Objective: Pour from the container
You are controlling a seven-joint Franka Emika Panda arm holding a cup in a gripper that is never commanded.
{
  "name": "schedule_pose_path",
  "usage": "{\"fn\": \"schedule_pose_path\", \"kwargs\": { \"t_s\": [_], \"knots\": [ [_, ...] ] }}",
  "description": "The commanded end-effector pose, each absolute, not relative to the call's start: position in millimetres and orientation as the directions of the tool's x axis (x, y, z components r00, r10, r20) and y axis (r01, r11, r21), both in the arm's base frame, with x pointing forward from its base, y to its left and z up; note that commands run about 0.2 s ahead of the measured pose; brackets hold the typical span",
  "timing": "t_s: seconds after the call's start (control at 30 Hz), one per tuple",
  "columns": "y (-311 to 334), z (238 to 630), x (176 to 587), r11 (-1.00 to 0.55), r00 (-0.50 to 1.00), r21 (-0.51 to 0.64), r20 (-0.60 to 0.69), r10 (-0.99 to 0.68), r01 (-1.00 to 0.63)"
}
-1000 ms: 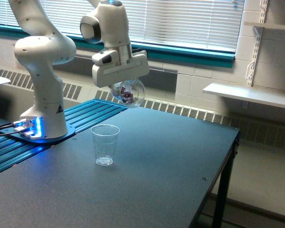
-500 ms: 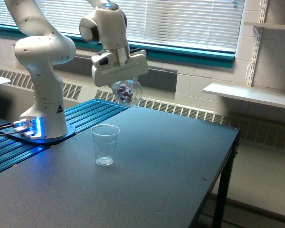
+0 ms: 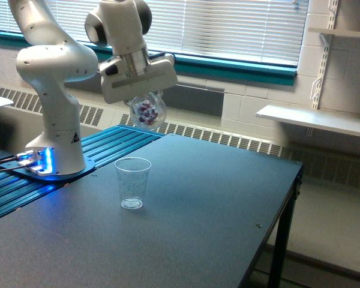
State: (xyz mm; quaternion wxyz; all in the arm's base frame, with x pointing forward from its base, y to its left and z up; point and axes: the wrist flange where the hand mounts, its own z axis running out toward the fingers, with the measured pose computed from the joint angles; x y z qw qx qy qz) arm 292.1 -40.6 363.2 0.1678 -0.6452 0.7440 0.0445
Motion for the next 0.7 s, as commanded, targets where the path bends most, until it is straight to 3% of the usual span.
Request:
{"fn": "schedule_pose_path", "kwargs": {
  "t_s": [0.03, 0.7],
  "knots": [
    [-41.5, 352.5, 280.6, 0.197, -0.15, -0.109, -0.339, -0.929, -0.974],
    [-27.7, 344.5, 283.3, 0.208, -0.148, -0.115, -0.393, -0.907, -0.971]
  ]
}}
